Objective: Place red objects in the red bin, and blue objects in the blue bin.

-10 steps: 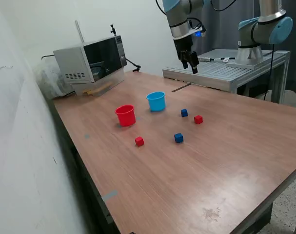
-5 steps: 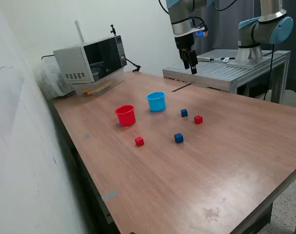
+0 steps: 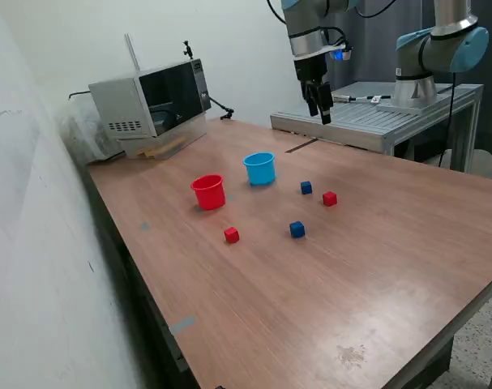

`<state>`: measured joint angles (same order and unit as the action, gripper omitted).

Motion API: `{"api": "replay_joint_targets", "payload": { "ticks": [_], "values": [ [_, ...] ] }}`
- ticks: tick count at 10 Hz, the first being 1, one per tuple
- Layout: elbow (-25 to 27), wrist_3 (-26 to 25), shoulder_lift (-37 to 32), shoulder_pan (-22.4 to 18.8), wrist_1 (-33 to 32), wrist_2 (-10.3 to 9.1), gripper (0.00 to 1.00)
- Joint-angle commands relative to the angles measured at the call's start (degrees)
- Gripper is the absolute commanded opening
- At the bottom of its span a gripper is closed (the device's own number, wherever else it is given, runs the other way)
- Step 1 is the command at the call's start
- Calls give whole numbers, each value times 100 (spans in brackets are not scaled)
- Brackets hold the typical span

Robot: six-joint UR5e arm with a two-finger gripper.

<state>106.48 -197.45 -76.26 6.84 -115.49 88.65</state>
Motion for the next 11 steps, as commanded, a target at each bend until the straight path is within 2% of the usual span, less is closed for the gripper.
{"api": "replay_joint_targets", "payload": {
  "ticks": [1, 4, 6, 11],
  "values": [
    [-92, -240, 110, -42, -210, -15, 100],
    [-285, -460, 951, -95, -832, -15, 100],
    [-391, -461, 1279, -87, -1045, -6, 100],
    [-374, -461, 1341, -78, -1203, -6, 100]
  ]
}}
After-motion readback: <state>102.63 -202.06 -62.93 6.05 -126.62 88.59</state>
